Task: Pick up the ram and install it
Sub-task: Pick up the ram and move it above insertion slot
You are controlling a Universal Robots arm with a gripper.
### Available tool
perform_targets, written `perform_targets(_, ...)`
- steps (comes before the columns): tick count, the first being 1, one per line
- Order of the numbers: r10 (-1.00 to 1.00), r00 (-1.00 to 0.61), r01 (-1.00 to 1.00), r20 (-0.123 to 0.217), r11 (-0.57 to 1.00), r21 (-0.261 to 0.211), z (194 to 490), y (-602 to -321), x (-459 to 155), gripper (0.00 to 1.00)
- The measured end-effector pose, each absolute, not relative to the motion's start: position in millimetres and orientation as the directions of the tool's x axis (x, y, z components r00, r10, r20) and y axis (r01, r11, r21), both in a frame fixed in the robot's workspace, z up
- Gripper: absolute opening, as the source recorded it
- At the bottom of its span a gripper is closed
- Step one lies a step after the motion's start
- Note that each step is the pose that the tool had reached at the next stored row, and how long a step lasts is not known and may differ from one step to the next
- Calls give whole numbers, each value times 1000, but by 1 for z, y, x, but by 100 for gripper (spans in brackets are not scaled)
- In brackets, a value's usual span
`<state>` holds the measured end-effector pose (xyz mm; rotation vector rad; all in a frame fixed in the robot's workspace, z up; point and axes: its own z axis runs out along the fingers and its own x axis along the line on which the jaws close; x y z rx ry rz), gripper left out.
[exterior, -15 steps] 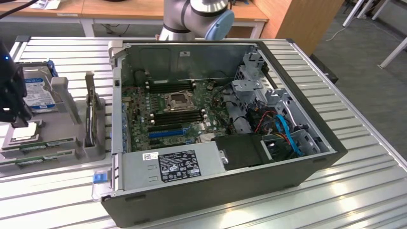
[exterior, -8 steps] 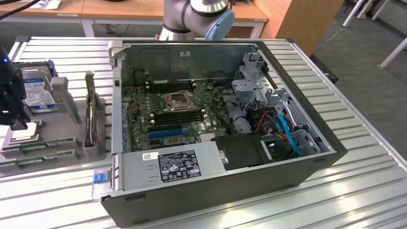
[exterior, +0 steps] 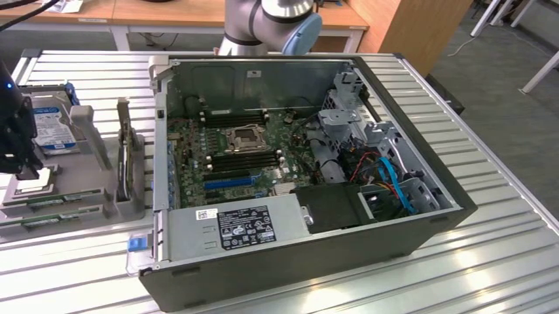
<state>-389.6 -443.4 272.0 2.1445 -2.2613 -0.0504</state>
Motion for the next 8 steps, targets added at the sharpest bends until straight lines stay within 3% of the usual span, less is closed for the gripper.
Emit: perform_targets(8, -999, -53, -998, -4, 53, 40, 260, -443, -390, 24)
